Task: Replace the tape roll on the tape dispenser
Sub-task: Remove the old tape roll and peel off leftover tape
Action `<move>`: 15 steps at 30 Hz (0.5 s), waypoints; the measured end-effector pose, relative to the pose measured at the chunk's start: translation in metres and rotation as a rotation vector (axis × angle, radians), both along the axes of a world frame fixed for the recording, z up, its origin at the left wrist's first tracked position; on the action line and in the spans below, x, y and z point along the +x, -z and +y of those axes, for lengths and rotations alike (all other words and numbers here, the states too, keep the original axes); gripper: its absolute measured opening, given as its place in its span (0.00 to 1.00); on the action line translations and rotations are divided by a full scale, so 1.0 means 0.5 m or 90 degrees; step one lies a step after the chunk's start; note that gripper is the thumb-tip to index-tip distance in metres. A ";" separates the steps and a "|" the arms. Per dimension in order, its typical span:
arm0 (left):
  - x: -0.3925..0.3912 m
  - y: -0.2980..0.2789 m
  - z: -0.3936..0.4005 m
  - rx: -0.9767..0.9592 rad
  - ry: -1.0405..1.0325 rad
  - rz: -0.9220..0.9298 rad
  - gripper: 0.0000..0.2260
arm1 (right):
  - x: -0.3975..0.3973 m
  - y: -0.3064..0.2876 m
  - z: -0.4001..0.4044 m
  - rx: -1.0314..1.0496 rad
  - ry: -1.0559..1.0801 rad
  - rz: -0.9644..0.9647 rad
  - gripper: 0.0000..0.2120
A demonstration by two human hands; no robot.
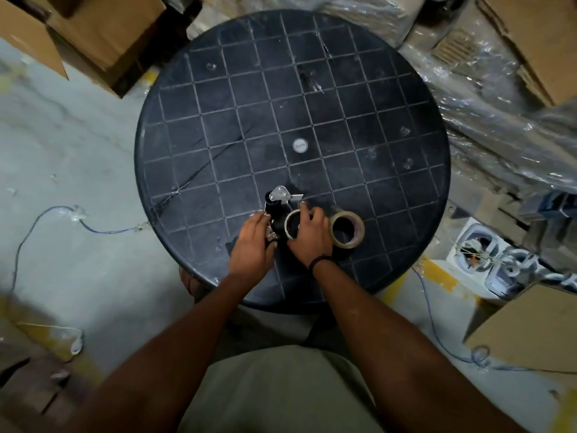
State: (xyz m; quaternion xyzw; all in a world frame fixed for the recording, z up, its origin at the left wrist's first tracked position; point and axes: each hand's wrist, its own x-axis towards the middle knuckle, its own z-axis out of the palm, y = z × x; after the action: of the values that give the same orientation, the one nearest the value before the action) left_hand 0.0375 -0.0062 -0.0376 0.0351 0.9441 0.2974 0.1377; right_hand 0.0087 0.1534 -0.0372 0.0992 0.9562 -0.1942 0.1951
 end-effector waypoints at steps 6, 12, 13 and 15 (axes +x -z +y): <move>-0.038 0.020 -0.031 0.062 -0.175 -0.212 0.34 | 0.002 -0.030 -0.013 -0.032 -0.018 0.097 0.43; -0.042 -0.046 -0.056 0.188 -0.196 -0.275 0.42 | -0.005 -0.070 0.012 -0.266 0.009 0.117 0.45; -0.041 -0.071 -0.058 0.194 -0.206 -0.249 0.43 | -0.006 -0.089 0.023 -0.328 0.013 0.111 0.45; -0.039 -0.127 -0.059 0.208 -0.214 -0.195 0.46 | -0.005 -0.131 0.037 -0.417 0.025 0.138 0.42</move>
State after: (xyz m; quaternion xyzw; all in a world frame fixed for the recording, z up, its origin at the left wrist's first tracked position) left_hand 0.0182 -0.0360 0.0260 -0.1458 0.8442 0.4664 0.2203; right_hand 0.0064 0.1722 0.0285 0.0287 0.8562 -0.5041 0.1097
